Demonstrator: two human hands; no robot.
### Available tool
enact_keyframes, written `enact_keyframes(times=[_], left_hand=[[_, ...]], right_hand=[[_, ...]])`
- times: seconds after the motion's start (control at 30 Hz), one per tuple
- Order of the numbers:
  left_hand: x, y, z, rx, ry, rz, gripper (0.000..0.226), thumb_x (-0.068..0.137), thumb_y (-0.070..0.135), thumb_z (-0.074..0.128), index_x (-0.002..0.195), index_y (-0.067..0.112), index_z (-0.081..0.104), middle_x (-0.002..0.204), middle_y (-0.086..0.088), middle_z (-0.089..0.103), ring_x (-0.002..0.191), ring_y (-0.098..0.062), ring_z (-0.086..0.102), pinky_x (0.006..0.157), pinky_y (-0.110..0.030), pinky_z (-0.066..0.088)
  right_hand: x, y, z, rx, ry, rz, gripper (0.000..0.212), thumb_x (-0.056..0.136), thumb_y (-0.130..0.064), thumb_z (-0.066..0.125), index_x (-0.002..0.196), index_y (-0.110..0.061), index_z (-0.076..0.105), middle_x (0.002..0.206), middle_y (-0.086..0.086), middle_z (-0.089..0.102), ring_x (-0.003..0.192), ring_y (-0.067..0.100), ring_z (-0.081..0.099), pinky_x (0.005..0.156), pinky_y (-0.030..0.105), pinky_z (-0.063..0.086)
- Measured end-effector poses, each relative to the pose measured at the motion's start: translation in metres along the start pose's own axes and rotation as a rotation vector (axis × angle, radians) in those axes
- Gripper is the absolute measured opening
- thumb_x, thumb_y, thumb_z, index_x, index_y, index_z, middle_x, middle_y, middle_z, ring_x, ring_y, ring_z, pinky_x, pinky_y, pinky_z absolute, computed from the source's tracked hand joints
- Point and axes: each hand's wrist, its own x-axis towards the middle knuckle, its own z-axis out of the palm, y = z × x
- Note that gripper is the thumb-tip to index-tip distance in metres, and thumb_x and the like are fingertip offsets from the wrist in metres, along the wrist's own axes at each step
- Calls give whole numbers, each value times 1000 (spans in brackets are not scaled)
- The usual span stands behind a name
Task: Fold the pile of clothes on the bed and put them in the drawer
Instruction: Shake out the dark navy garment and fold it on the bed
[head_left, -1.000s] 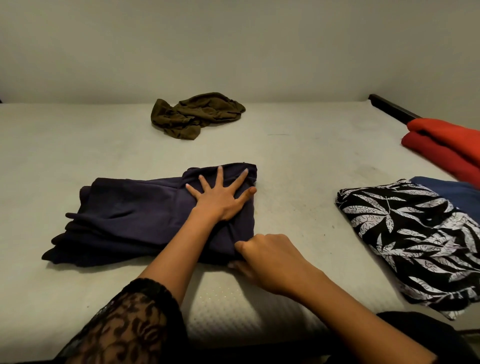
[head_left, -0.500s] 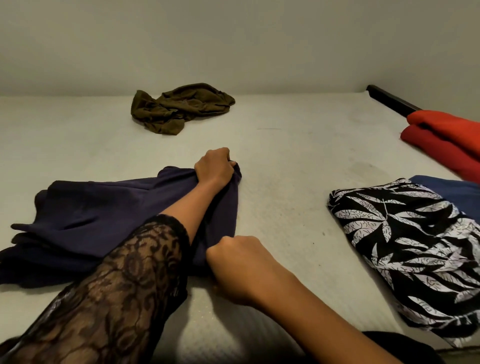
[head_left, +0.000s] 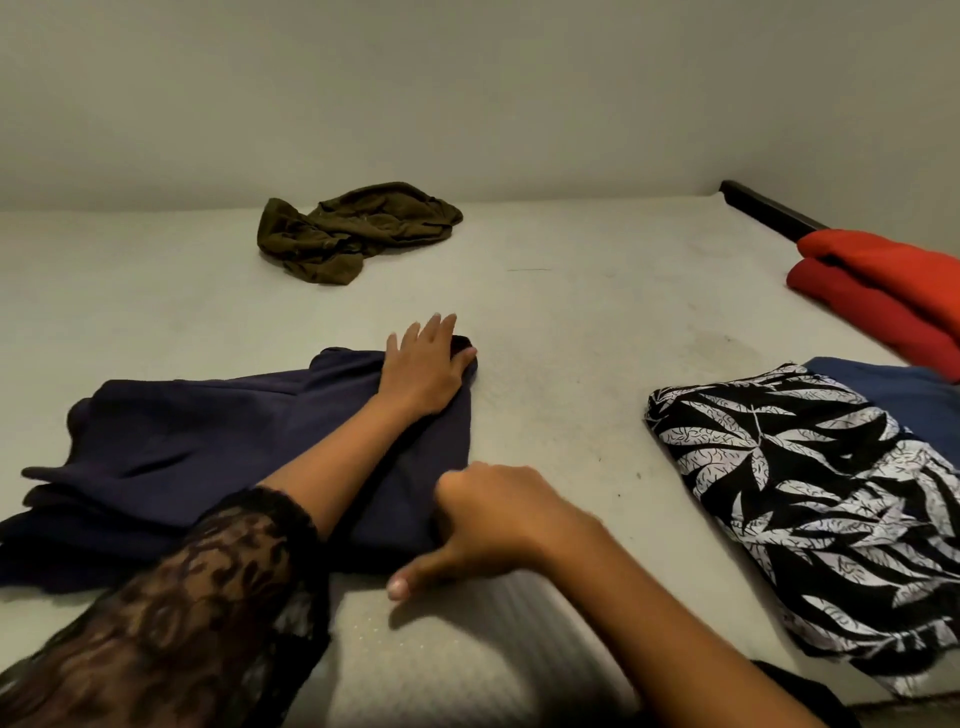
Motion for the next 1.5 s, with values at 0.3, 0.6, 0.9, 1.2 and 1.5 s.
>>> enact_keyframes(times=[0.3,0.6,0.9,1.2,1.5], left_hand=[[-130,-60,-36,193,-168,-133,64,94,59,12,148,31,-8,157,2,-15,144,-23,-15,114,-47,-8],[-203,-85,-30,106,-64,4,102,45,80,-39,136,35,-23,155,4,-18,144,-17,-13,109,-29,-14],[-217,-92,-51,-271,-103,10,71,83,70,5,146,38,5,157,11,-1,144,-6,-1,115,-27,-2],[-216,-111,-82,-1371,-388,-161,61,87,65,24,133,29,42,142,8,36,139,-14,25,117,-28,13],[-230,-193,-117,-1755,396,-342,79,72,69,27,113,12,62,109,-14,69,101,-27,66,88,-38,52]], right_hand=[[31,-10,34,279,142,173,81,89,-66,32,151,-23,1,158,8,-12,145,29,-3,117,46,11],[27,-28,49,871,575,377,80,82,-33,70,142,-3,26,142,14,35,131,29,37,102,31,35],[33,-22,2,1606,291,509,50,75,-6,72,121,1,54,111,16,64,88,27,63,54,31,55],[32,-112,-72,1029,588,306,33,77,-11,70,104,-8,52,99,13,60,87,27,61,69,34,54],[105,-217,-21,1001,254,-151,64,91,-37,56,146,-21,28,129,-1,56,112,14,57,104,34,41]])
